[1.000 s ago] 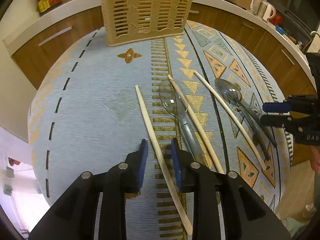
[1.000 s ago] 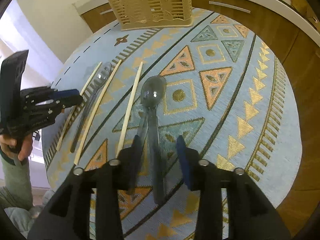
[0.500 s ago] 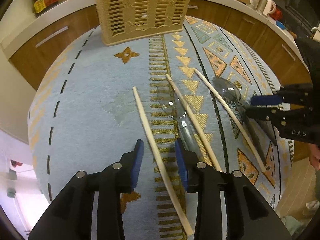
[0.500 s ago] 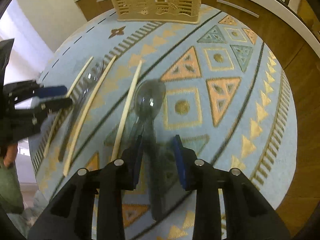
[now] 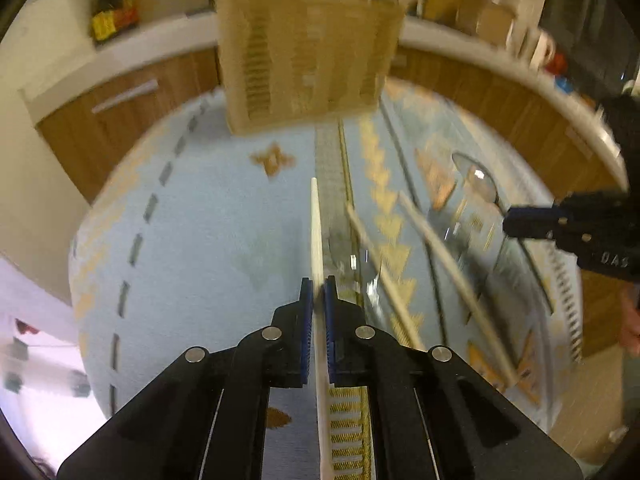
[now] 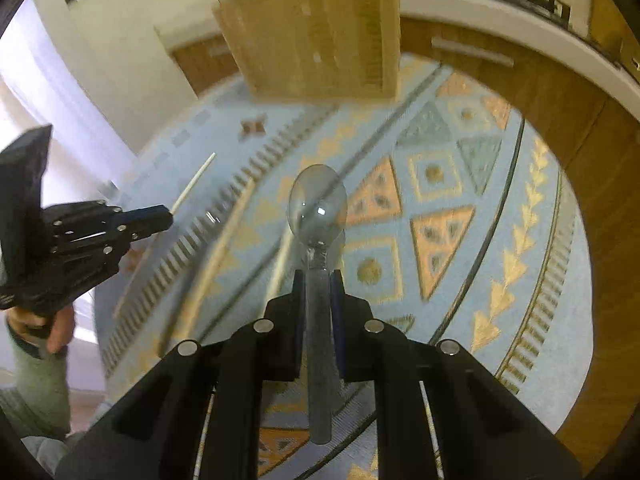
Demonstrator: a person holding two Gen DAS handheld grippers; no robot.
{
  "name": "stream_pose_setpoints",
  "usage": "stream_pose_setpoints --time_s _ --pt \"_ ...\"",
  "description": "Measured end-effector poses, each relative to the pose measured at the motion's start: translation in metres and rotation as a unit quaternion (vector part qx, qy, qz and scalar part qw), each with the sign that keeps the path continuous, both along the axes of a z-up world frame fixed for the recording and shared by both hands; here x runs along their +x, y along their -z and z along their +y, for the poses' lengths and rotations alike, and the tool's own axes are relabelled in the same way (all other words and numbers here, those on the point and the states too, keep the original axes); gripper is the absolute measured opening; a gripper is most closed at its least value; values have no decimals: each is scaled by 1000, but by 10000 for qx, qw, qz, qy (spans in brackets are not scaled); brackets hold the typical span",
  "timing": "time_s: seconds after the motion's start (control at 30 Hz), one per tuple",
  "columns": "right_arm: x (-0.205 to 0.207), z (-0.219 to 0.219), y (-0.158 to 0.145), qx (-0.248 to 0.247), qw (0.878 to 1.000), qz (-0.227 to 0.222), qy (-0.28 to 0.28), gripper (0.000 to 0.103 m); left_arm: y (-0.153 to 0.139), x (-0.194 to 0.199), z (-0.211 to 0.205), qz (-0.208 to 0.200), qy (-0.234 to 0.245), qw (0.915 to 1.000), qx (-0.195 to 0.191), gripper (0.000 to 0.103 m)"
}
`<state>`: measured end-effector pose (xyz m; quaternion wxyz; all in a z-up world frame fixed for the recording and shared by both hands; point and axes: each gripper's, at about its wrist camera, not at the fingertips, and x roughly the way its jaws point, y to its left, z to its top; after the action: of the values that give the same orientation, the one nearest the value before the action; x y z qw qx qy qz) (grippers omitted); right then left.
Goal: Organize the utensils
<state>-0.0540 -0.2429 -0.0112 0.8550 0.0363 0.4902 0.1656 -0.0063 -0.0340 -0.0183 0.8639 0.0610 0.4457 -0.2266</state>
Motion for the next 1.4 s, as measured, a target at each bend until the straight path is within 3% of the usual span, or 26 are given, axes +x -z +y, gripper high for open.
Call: stream_pose_setpoints --time_s 0.17,0.3,0.53,0.67,0.93,1.0,1.13,1.4 --pt "0 2 -44 293 9962 -813 -113 10 -48 5 14 -705 -173 9959 -547 3" --pt "5 1 -80 469 9883 -1443 -131 10 -90 15 23 -1296 -327 9857 -1030 4" --pt "42 10 -134 570 9702 -2354 -12 10 -161 49 24 -2154 -416 9571 -1894 4" --pt "77 14 -153 425 9594 -2777 232 10 -183 75 11 -2470 -455 9444 -2121 4" --pt "140 -7 -173 799 9241 -3646 819 10 -185 133 -5 -3117 -966 9164 -2317 4" --pt "153 -14 -174 724 9181 -3782 939 10 -180 149 -4 -3191 -1092 9129 -2300 4" --pt "182 -21 -161 596 9194 -3739 1064 10 -162 171 -11 -3340 -1169 9129 -2032 4" --pt "208 -23 -126 635 9277 -3542 993 10 -134 194 -4 -3309 -1409 9104 -2047 4"
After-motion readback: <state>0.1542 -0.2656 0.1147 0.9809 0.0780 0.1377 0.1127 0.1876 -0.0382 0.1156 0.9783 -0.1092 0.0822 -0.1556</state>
